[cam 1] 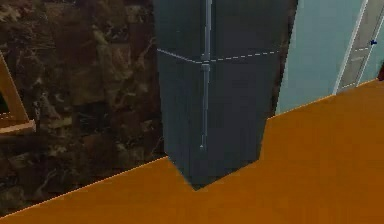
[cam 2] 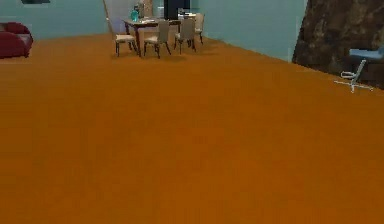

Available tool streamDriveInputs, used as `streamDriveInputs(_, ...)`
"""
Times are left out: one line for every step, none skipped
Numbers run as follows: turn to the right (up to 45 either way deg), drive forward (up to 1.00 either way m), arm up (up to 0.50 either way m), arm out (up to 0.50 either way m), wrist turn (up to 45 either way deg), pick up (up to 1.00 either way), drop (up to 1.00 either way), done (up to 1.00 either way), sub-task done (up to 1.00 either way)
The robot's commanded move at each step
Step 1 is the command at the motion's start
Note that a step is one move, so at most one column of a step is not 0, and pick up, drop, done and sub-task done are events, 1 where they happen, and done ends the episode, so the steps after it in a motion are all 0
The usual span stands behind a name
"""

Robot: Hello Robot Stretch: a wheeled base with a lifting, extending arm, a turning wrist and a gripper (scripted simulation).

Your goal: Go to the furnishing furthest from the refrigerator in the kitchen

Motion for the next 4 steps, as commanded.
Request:
streamDriveInputs(3.0,0.0,0.0,0.0,0.0,0.0,0.0,0.0,0.0)
streamDriveInputs(0.0,0.45,0.0,0.0,0.0,0.0,0.0,0.0,0.0)
streamDriveInputs(-45.0,0.0,0.0,0.0,0.0,0.0,0.0,0.0,0.0)
streamDriveInputs(-45.0,0.0,0.0,0.0,0.0,0.0,0.0,0.0,0.0)
